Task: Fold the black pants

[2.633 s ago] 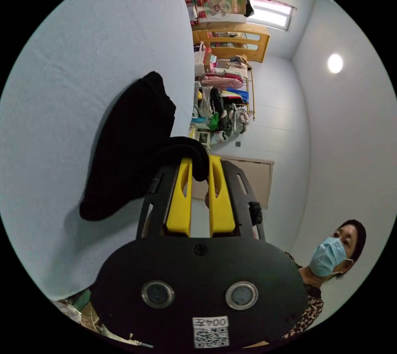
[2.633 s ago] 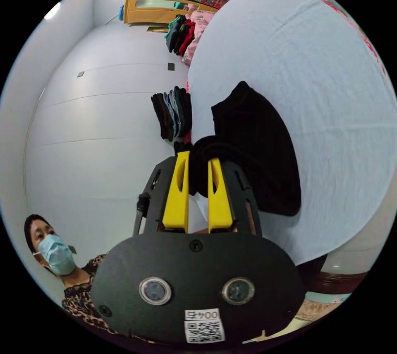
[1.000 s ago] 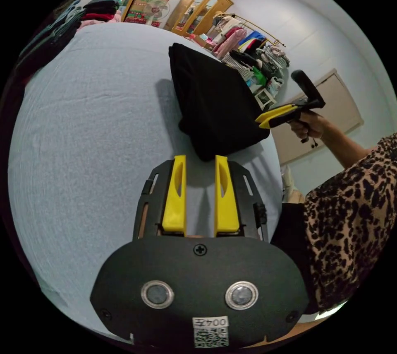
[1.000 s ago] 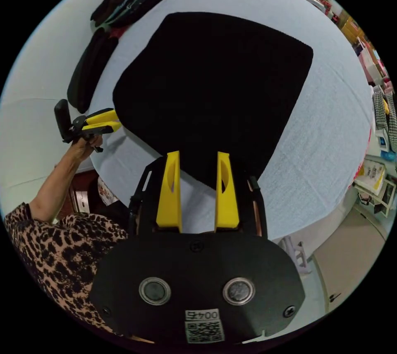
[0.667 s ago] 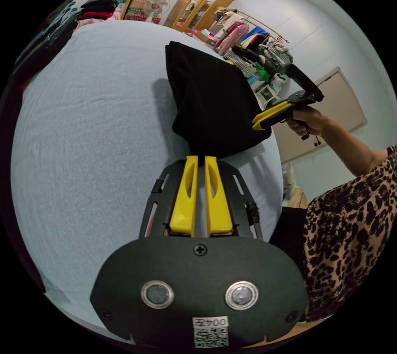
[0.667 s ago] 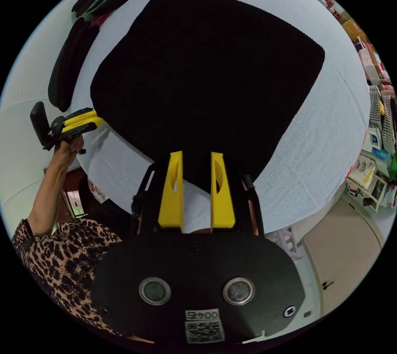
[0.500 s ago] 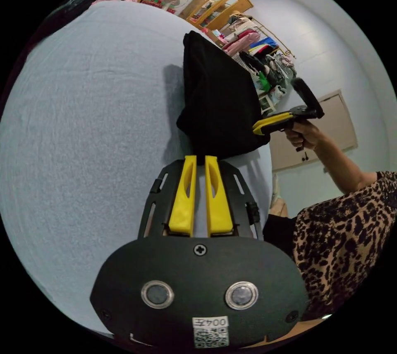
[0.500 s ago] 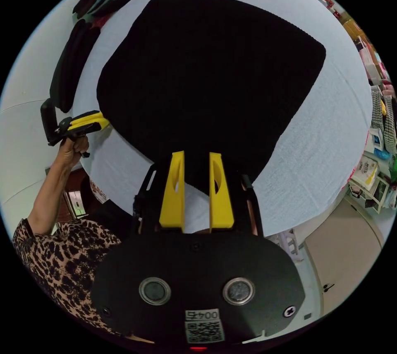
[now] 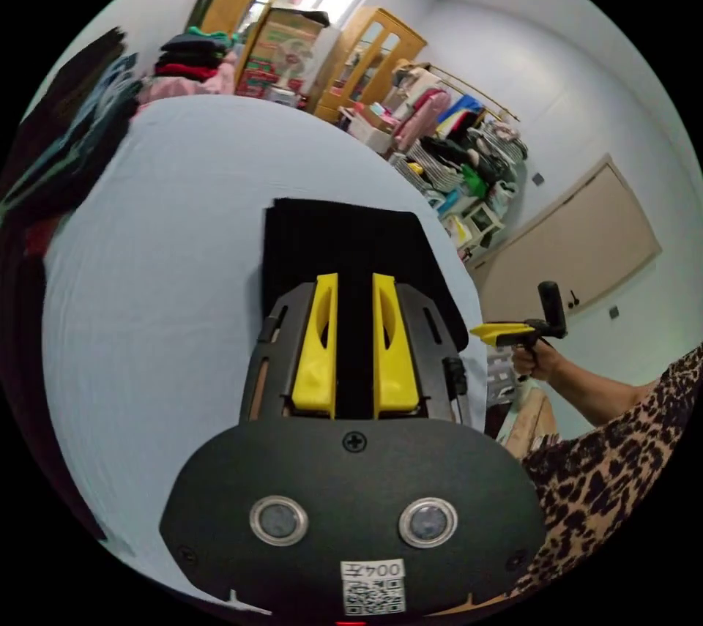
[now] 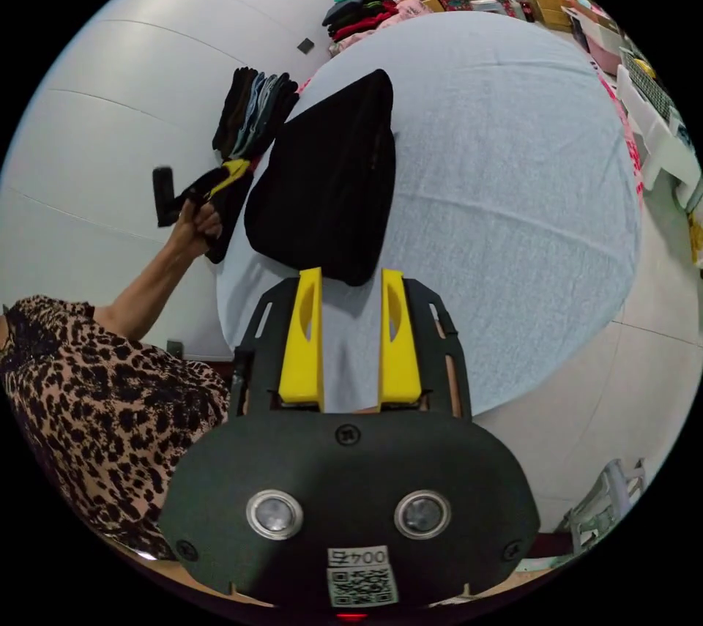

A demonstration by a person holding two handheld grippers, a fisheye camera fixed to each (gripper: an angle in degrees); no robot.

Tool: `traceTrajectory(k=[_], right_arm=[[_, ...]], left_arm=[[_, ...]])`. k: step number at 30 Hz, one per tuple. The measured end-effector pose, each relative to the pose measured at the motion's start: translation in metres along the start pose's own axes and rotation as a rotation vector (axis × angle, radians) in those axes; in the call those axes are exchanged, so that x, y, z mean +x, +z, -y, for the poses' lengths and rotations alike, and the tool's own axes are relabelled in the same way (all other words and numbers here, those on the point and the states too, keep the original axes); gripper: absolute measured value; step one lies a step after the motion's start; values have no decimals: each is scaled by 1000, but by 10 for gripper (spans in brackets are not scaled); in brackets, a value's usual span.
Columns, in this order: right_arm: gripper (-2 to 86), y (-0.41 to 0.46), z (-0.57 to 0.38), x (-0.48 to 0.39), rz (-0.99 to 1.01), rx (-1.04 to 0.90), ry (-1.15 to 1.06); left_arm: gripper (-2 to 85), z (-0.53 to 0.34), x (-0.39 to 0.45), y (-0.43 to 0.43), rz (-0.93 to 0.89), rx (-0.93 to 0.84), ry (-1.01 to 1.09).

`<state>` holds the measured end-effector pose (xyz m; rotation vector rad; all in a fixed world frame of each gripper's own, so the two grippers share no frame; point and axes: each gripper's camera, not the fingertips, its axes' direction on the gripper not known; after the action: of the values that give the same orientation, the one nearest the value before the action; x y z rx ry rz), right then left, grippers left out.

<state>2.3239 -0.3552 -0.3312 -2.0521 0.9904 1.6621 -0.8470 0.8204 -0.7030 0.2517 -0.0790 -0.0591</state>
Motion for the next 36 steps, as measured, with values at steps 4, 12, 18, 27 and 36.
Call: traceTrajectory(k=[4,12,18,27,36], right_arm=[[117,11,-17,20,72,35,1],[63,36,-8,35,112,-25,-82],[49,29,2,43,-19,-61,-98],[65,-8,-3,89,113,39,70],[84,2,130,74,76,183,-143]], left_arm=[[80,63,49,88,28,-84,140],[46,105,56,177,124,-145,126],[25,93,47,189,147,-95,128],[19,80,38,188,135,-70,123],[15,70,20,178,132,-68,115]])
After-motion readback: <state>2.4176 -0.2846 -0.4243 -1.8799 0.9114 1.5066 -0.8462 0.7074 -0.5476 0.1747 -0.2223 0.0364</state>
